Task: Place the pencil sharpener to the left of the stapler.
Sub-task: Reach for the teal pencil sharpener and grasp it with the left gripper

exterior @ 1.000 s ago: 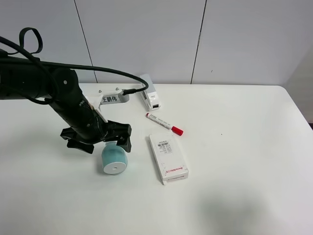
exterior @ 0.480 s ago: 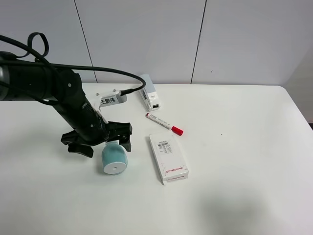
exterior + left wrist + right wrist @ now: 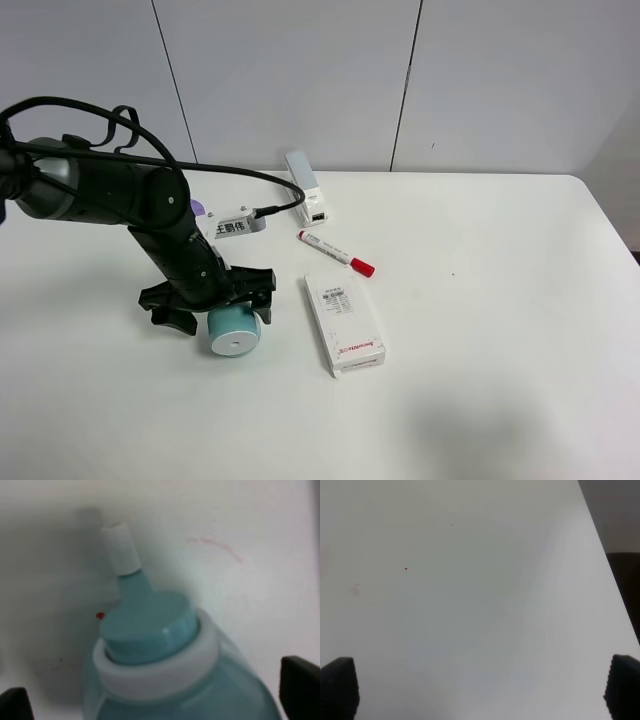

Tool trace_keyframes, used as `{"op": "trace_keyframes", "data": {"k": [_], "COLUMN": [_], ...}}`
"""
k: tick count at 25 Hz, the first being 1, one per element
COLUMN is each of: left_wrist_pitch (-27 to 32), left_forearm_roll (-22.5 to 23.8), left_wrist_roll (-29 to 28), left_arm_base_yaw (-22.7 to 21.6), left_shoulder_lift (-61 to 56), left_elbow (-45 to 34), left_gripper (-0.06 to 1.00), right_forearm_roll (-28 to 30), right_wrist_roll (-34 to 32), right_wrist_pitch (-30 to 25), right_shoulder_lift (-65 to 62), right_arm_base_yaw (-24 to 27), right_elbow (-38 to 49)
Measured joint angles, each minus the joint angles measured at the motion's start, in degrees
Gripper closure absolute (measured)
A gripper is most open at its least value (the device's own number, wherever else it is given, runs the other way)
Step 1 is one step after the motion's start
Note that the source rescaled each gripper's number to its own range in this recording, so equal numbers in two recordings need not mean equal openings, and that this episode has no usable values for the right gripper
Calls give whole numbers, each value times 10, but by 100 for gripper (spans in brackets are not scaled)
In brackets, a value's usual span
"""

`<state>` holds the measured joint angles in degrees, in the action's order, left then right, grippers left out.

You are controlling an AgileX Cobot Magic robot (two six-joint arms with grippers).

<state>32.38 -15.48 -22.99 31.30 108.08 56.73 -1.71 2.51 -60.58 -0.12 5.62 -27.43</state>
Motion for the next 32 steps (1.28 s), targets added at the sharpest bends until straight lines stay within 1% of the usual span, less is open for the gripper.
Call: {"op": "trace_keyframes", "data": {"k": [8, 15, 22, 23, 25, 31, 32], "left_wrist_pitch": [-22, -25, -24, -24, -26, -35, -37], "left_forearm_roll": [-9, -15, -16, -16, -16, -16, -16], "left_wrist_roll": [0, 0, 0, 0, 0, 0, 0], "left_arm_base_yaw": [0, 13, 13, 13, 13, 13, 13], "left_shoulder_lift": [16, 25, 33, 34, 35, 35, 35], "left_elbow": [0, 0, 0, 0, 0, 0, 0], "left_gripper": [-3, -3, -2, 0, 7, 46, 51], "right_forearm_roll": [0, 0, 0, 0, 0, 0, 0], "right_wrist_roll": [0, 0, 0, 0, 0, 0, 0], "right_wrist_pitch": [0, 0, 0, 0, 0, 0, 0], "right_shoulder_lift": [0, 0, 0, 0, 0, 0, 0], "right_arm_base_yaw": [0, 0, 0, 0, 0, 0, 0], "right_elbow": [0, 0, 0, 0, 0, 0, 0]}}
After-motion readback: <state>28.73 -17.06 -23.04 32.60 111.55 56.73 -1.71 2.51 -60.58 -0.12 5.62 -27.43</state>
